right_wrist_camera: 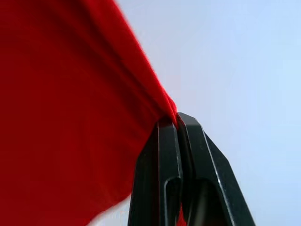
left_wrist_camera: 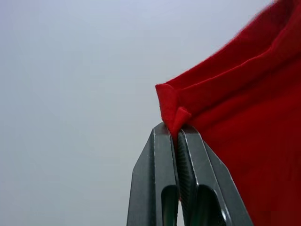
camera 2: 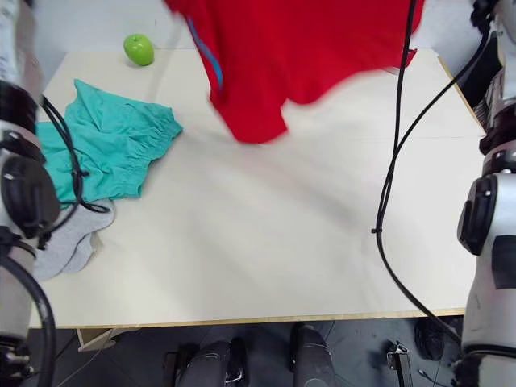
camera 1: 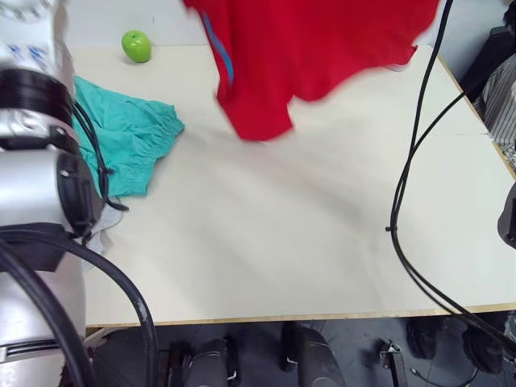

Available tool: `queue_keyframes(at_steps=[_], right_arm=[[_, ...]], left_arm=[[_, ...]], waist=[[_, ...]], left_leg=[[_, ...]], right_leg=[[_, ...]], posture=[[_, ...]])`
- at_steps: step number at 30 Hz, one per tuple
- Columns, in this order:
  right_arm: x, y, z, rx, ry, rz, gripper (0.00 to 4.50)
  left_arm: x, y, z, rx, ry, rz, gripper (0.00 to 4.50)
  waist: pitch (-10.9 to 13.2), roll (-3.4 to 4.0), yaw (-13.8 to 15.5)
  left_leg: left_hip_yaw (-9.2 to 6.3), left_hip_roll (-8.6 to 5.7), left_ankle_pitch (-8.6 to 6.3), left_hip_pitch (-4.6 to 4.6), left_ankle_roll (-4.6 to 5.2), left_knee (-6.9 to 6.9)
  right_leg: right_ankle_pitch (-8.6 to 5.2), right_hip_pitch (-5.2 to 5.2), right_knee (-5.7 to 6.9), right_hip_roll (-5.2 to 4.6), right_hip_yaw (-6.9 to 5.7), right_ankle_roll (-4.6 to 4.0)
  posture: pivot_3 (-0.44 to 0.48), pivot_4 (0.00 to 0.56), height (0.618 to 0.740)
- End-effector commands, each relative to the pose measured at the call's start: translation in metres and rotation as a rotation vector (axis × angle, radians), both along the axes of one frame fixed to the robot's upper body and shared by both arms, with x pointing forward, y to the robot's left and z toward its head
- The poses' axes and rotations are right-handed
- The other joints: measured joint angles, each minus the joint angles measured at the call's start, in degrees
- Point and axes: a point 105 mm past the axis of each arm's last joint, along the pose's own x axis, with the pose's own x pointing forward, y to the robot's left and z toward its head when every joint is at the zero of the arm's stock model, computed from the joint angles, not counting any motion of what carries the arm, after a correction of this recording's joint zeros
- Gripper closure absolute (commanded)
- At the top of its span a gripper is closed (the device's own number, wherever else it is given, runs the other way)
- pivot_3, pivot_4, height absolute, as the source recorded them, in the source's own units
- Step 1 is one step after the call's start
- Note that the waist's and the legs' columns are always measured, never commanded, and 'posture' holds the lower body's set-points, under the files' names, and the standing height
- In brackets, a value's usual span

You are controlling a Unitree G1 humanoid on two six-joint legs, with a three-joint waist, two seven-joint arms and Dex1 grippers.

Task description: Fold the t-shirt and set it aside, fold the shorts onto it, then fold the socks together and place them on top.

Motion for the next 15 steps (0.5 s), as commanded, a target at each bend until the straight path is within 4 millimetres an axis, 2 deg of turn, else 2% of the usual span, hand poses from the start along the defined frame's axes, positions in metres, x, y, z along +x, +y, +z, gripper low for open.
queue_keyframes(at_steps=[1,2,5,7,8,9,11,13,15], right_arm=[[-0.002,-0.040,-0.020,-0.003,0.032,-0.121,4.48],[0.001,-0.041,-0.031,-0.024,0.058,-0.121,4.48],[0.014,-0.042,-0.080,-0.136,0.202,-0.101,4.48],[0.017,-0.038,-0.134,-0.294,0.340,-0.066,4.48],[0.014,-0.036,-0.158,-0.377,0.388,-0.041,4.48],[0.010,-0.035,-0.180,-0.437,0.439,-0.009,4.48],[-0.001,-0.039,-0.215,-0.474,0.527,0.040,4.48],[-0.011,-0.046,-0.244,-0.442,0.621,0.077,4.48],[-0.030,-0.049,-0.283,-0.471,0.737,0.129,4.48]], left_arm=[[-0.012,0.018,-0.008,0.082,-0.047,0.022,4.50],[-0.009,0.011,-0.020,0.158,-0.021,-0.003,4.50],[0.007,0.000,-0.073,0.365,0.118,-0.081,4.50],[0.018,0.001,-0.143,0.532,0.293,-0.142,4.50],[0.018,0.003,-0.177,0.593,0.387,-0.186,4.50],[0.012,0.007,-0.205,0.637,0.465,-0.219,4.50],[-0.007,0.011,-0.245,0.670,0.596,-0.282,4.50],[-0.030,0.013,-0.275,0.677,0.722,-0.323,4.50],[-0.057,0.015,-0.308,0.699,0.882,-0.346,4.50]], waist=[[0.0,0.01,0.0],[0.0,0.00,0.0],[0.0,0.01,0.3],[0.0,0.01,0.3],[0.0,0.04,0.2],[0.0,0.05,0.0],[0.2,0.14,-0.2],[0.3,0.15,-0.6],[0.5,0.16,-0.4]], left_leg=[[0.02,-0.02,-0.07,0.18,0.12,-0.03],[0.03,-0.01,-0.12,0.36,0.21,-0.16],[0.13,-0.05,-0.16,0.53,0.18,-0.36],[0.14,-0.05,-0.15,0.54,0.19,-0.12],[0.20,-0.06,-0.14,0.56,0.21,0.13],[0.25,-0.04,-0.15,0.65,0.23,0.32],[0.34,0.05,-0.12,0.79,0.27,0.51],[0.16,0.26,-0.04,0.76,0.27,0.78],[-0.05,0.48,-0.03,0.75,0.23,1.30]], right_leg=[[-0.01,0.25,-0.03,-0.02,-0.04,0.01],[-0.01,0.44,-0.04,-0.02,-0.07,0.01],[-0.01,0.92,-0.51,-0.05,-0.04,0.06],[-0.04,1.44,-1.09,-0.03,-0.05,0.11],[-0.04,1.56,-1.13,-0.05,0.03,0.13],[-0.03,1.72,-1.09,-0.05,0.10,0.15],[-0.01,1.83,-0.96,-0.05,0.25,0.19],[0.01,1.74,-0.81,0.02,0.42,0.23],[0.00,1.76,-0.38,0.07,0.42,0.21]], posture=[[0.000,0.150,0.740],[0.000,0.150,0.740],[0.000,0.150,0.740],[0.000,0.150,0.740],[0.000,0.150,0.740],[0.000,0.150,0.740],[0.000,0.150,0.740],[0.000,0.150,0.740],[0.000,0.150,0.740]])
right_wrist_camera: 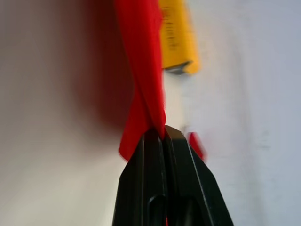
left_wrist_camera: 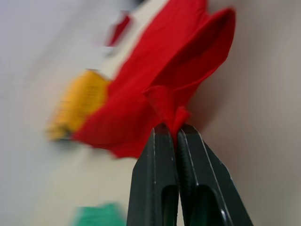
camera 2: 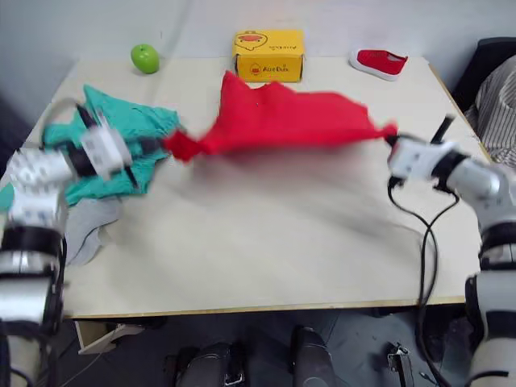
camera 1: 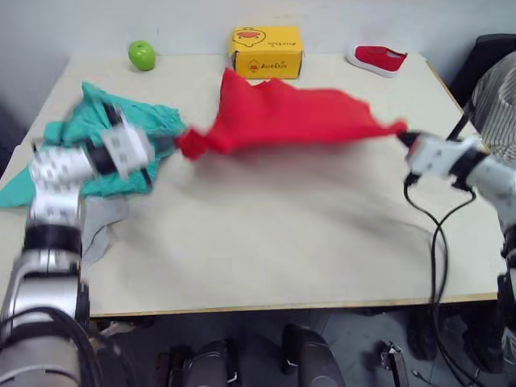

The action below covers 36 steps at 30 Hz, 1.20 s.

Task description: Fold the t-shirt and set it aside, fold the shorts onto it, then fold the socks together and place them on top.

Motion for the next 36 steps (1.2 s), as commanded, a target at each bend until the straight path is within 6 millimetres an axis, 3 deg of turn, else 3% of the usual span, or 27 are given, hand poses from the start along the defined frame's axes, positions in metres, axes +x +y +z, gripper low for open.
queue_keyframes(at_steps=[1,5,10,13,18,25,31,36], right_arm=[[-0.032,-0.015,-0.019,-0.003,0.087,0.009,4.48],[-0.061,-0.017,-0.058,-0.013,0.227,0.006,4.48],[-0.091,-0.026,-0.084,-0.050,0.383,-0.039,4.48],[-0.106,-0.032,-0.090,-0.072,0.446,-0.063,4.48],[-0.137,-0.039,-0.097,-0.091,0.599,-0.135,4.48],[-0.190,-0.032,-0.121,-0.001,1.008,-0.281,4.48],[-0.208,-0.023,-0.117,0.062,1.169,-0.290,4.48],[-0.235,-0.005,-0.115,0.184,1.402,-0.245,4.48]], left_arm=[[-0.044,0.007,0.007,0.049,0.060,0.020,4.50],[-0.076,0.011,-0.028,0.091,0.221,0.087,4.50],[-0.108,0.008,-0.060,0.115,0.372,0.123,4.50],[-0.119,0.012,-0.071,0.142,0.423,0.164,4.50],[-0.117,0.008,-0.063,0.039,0.438,0.260,4.50],[-0.122,-0.001,-0.067,0.013,0.540,0.262,4.50],[-0.119,-0.004,-0.065,0.047,0.564,0.236,4.50],[-0.109,-0.021,-0.056,0.029,0.541,0.137,4.50]], waist=[[0.1,0.00,0.3],[0.2,0.26,1.2],[0.2,0.29,2.2],[0.2,0.28,2.4],[0.2,0.22,2.9],[-0.1,-0.22,3.9],[-0.3,-0.56,4.2],[-0.3,-0.55,4.7]], left_leg=[[-0.02,0.34,0.01,0.00,-0.03,0.07],[-0.01,0.39,-0.09,1.16,-0.08,0.02],[0.06,0.44,-0.44,1.68,-0.18,0.05],[0.06,0.54,-0.52,1.73,-0.30,0.04],[0.03,0.60,-0.54,1.80,-0.35,0.04],[0.02,0.77,-0.83,1.86,-0.36,0.04],[-0.01,0.85,-1.02,1.84,-0.27,0.04],[0.02,0.88,-1.04,1.83,-0.28,0.05]], right_leg=[[0.00,0.00,0.05,0.03,0.02,-0.01],[-0.07,1.09,-0.04,0.02,0.08,-0.14],[-0.22,1.41,-0.07,-0.01,0.31,-0.40],[-0.39,1.42,-0.01,0.08,0.52,-0.63],[-0.47,1.48,-0.02,0.13,0.52,-0.67],[-0.52,1.52,-0.08,0.24,0.65,-0.75],[-0.58,1.52,-0.18,0.30,0.57,-0.86],[-0.59,1.50,-0.17,0.30,0.58,-0.88]], posture=[[0.000,0.150,0.740],[0.000,0.150,0.740],[0.000,0.150,0.740],[0.000,0.150,0.740],[0.000,0.150,0.740],[0.000,0.150,0.740],[0.000,0.150,0.740],[0.000,0.150,0.740]])
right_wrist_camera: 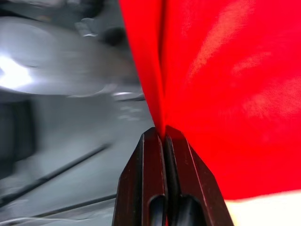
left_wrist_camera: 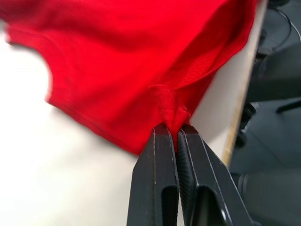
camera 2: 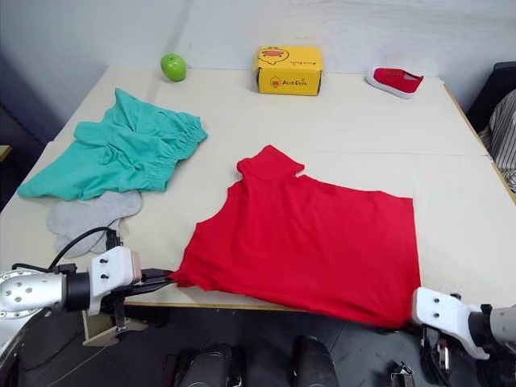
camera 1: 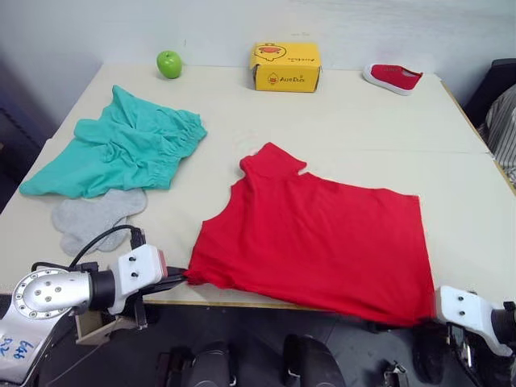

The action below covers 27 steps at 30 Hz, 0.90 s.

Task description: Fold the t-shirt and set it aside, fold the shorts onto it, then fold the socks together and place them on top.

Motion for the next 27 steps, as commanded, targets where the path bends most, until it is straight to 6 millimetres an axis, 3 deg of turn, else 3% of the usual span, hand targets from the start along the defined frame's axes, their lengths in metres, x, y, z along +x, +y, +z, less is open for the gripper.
queue_keyframes(at_steps=[1,6,10,15,27], right_arm=[[-0.012,-0.004,0.004,0.020,0.113,-0.059,4.48],[0.005,-0.017,0.003,-0.023,-0.055,-0.064,4.48],[-0.007,-0.016,0.001,0.029,0.029,-0.041,4.48],[-0.005,-0.012,0.004,0.086,-0.017,-0.057,4.48],[-0.002,-0.012,0.018,0.220,-0.011,-0.161,4.48]], left_arm=[[0.004,-0.001,0.004,0.014,-0.010,-0.027,4.50],[0.004,0.006,-0.002,0.079,0.028,-0.090,4.50],[0.007,0.016,0.000,0.102,0.044,-0.119,4.50],[0.018,0.005,0.007,0.072,0.055,-0.202,4.50],[0.076,-0.015,0.012,0.135,0.116,-0.338,4.50]], waist=[[0.0,0.00,0.2],[0.0,0.00,0.1],[0.0,0.04,0.1],[0.0,0.03,0.7],[0.0,0.04,0.5]], left_leg=[[0.01,0.00,0.00,0.00,0.00,0.00],[0.12,0.06,-0.03,0.01,-0.13,0.00],[0.23,0.11,-0.03,0.02,-0.18,-0.01],[0.18,0.17,-0.04,0.00,-0.19,0.03],[0.25,0.21,-0.02,-0.01,-0.25,0.07]], right_leg=[[0.00,0.00,0.00,0.01,0.00,0.00],[-0.01,-0.07,-0.01,0.11,-0.06,-0.02],[-0.03,-0.14,0.00,0.14,-0.26,-0.05],[-0.04,-0.11,0.00,0.17,-0.41,-0.07],[-0.03,-0.11,0.05,0.37,-0.36,-0.05]], posture=[[0.000,0.150,0.740],[0.000,0.150,0.740],[0.000,0.150,0.740],[0.000,0.150,0.740],[0.000,0.150,0.740]])
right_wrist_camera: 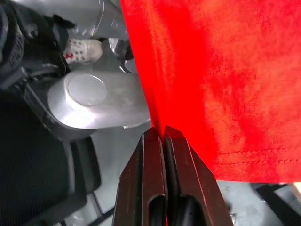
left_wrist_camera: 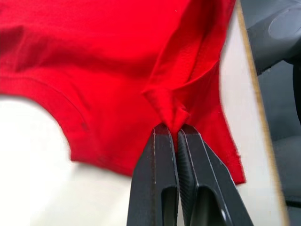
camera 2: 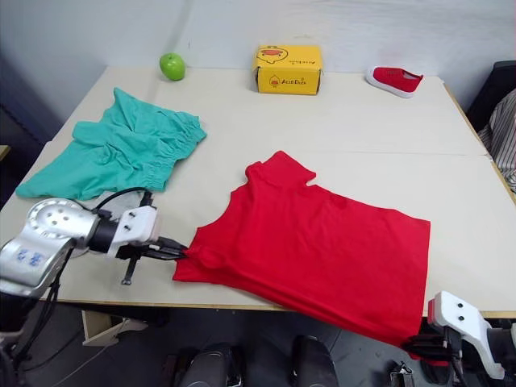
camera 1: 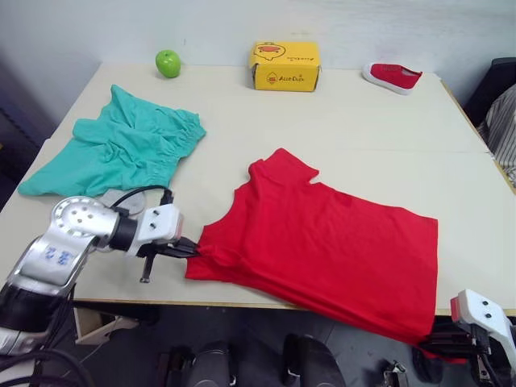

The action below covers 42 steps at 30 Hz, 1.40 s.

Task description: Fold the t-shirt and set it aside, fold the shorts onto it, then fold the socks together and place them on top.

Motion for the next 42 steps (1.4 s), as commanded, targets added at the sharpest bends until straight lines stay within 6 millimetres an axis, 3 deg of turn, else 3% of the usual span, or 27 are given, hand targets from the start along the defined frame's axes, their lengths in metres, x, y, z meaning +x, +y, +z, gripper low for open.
queue_keyframes(at_steps=[1,9,18,19,22,28,33,37,40,42], right_arm=[[0.006,-0.006,0.009,0.015,-0.033,-0.047,4.48],[0.017,0.004,0.013,0.056,-0.091,-0.083,4.48],[0.031,0.004,0.018,0.041,-0.241,-0.145,4.48],[0.032,0.003,0.020,0.040,-0.264,-0.151,4.50],[0.036,0.000,0.023,0.037,-0.318,-0.195,3.90],[0.037,-0.011,0.025,-0.010,-0.386,-0.250,1.85],[0.037,-0.035,0.044,0.021,-0.453,-0.365,0.17],[0.038,-0.052,0.059,-0.041,-0.552,-0.377,0.05],[0.027,-0.023,0.069,0.081,-0.521,-0.281,0.05],[0.010,0.006,0.062,0.136,-0.442,-0.171,0.05]], left_arm=[[0.016,0.000,0.003,0.027,-0.016,-0.003,4.50],[0.038,-0.017,0.008,0.000,-0.044,-0.045,4.50],[0.046,-0.022,0.000,-0.037,-0.023,-0.011,4.50],[0.045,-0.021,-0.001,-0.039,-0.016,-0.003,4.26],[0.052,-0.020,-0.007,-0.086,-0.035,0.065,3.51],[0.055,-0.016,-0.009,-0.150,-0.086,0.151,1.57],[0.059,0.003,0.002,-0.227,-0.213,0.256,0.02],[0.052,0.009,0.013,-0.292,-0.295,0.251,0.00],[0.029,0.007,0.021,-0.366,-0.296,0.157,0.00],[0.012,0.008,0.017,-0.342,-0.283,0.082,0.00]], waist=[[0.0,-0.01,-0.1],[0.0,-0.03,0.0],[0.0,-0.04,-0.1],[0.0,-0.04,-0.1],[0.0,-0.04,-0.1],[0.0,-0.04,-0.1],[0.0,-0.04,-0.1],[0.0,-0.04,-0.1],[0.0,0.00,-0.2],[0.0,0.01,-0.2]], left_leg=[[0.00,0.00,0.00,0.00,0.00,0.00],[0.03,0.10,0.04,-0.02,-0.07,0.12],[0.06,0.14,0.06,-0.01,-0.10,0.15],[0.06,0.15,0.06,0.00,-0.10,0.15],[0.06,0.16,0.07,0.00,-0.12,0.15],[0.06,0.17,0.07,0.00,-0.11,0.15],[0.07,0.19,0.06,0.02,-0.11,0.15],[0.07,0.21,0.05,0.03,-0.10,0.14],[0.09,0.21,0.05,0.04,-0.10,0.14],[0.09,0.25,0.04,0.08,-0.15,0.05]], right_leg=[[0.00,0.00,0.00,0.01,0.01,0.00],[0.00,-0.01,0.01,0.18,0.10,0.00],[0.01,-0.02,0.07,0.24,0.17,0.01],[0.00,-0.02,0.07,0.25,0.17,0.00],[0.00,-0.03,0.08,0.27,0.18,0.00],[0.00,-0.03,0.10,0.25,0.20,0.00],[0.01,-0.03,0.10,0.24,0.22,0.00],[0.00,-0.03,0.10,0.23,0.22,0.00],[0.00,-0.04,0.10,0.23,0.24,0.00],[-0.02,-0.04,0.11,0.24,0.26,-0.04]], posture=[[0.000,0.150,0.740],[0.000,0.150,0.740],[0.000,0.150,0.740],[0.000,0.150,0.740],[0.000,0.150,0.740],[0.000,0.150,0.740],[0.000,0.150,0.740],[0.000,0.150,0.740],[0.000,0.150,0.740],[0.000,0.150,0.740]])
